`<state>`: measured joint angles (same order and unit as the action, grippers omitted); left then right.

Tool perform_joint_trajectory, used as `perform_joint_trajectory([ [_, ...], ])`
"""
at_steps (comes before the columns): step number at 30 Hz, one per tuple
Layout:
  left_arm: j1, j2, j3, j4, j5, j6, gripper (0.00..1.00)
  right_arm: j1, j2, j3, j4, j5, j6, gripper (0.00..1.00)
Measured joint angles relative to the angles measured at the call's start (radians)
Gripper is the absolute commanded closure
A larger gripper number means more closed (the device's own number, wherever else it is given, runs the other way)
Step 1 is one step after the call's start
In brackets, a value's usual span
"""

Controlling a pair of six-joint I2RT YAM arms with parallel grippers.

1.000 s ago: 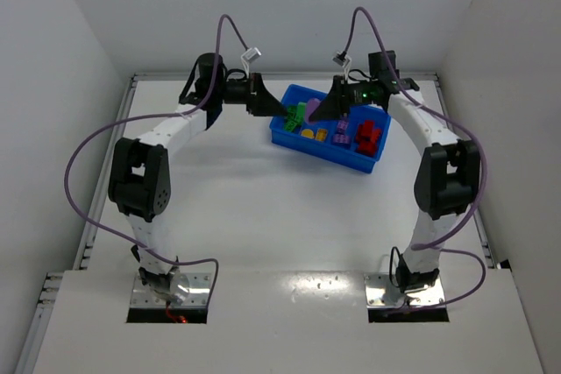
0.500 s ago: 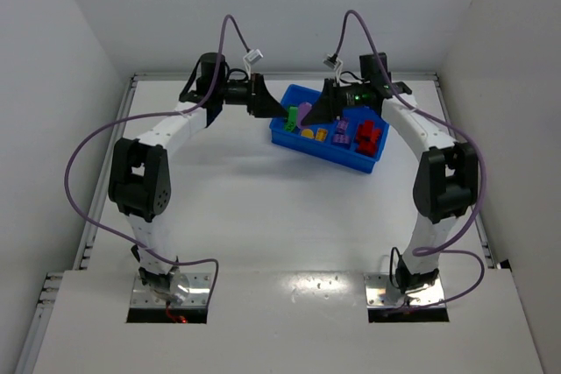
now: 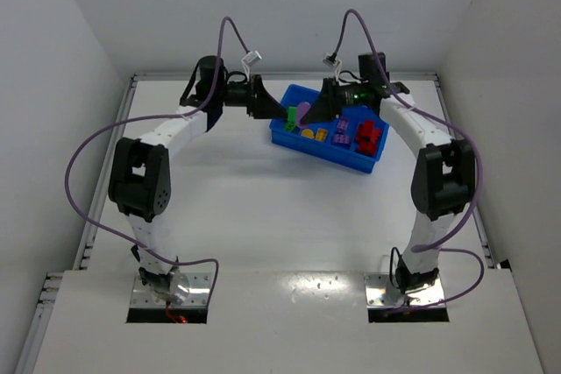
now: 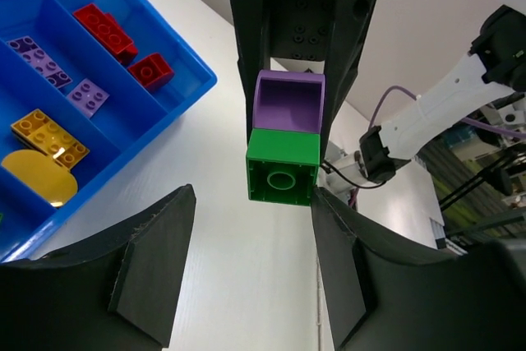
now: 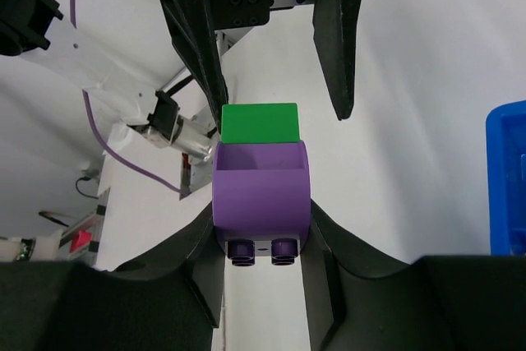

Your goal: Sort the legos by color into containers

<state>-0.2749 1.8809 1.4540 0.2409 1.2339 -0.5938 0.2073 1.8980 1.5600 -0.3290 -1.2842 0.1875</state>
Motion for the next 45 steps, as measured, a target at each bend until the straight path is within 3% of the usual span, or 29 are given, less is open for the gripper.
perform_joint_trajectory([
  [12, -0.019, -0.003, -0.076, 0.230, 0.067, -0.183, 0.36, 0.012, 0.015, 0.006, 0.032, -0.005, 0.010, 0.95],
  [20, -0.018, -0.004, -0.089, 0.275, 0.069, -0.225, 0.52, 0.014, 0.015, 0.006, 0.045, -0.024, 0.020, 0.95],
  [29, -0.007, -0.004, -0.103, 0.326, 0.059, -0.274, 0.58, 0.018, 0.014, 0.003, 0.060, -0.029, 0.023, 0.95],
  [32, -0.005, -0.004, -0.105, 0.355, 0.060, -0.293, 0.71, 0.018, 0.010, 0.000, 0.063, -0.029, 0.023, 0.95],
  [33, -0.005, -0.004, -0.107, 0.366, 0.060, -0.303, 0.81, 0.018, 0.008, -0.002, 0.062, -0.029, 0.021, 0.95],
  [36, -0.005, -0.004, -0.112, 0.388, 0.061, -0.322, 0.90, 0.018, -0.001, -0.009, 0.052, -0.026, 0.004, 0.95],
  [45, 0.033, -0.004, -0.120, 0.431, 0.053, -0.357, 0.92, -0.017, -0.039, -0.061, 0.010, 0.015, -0.048, 0.96],
])
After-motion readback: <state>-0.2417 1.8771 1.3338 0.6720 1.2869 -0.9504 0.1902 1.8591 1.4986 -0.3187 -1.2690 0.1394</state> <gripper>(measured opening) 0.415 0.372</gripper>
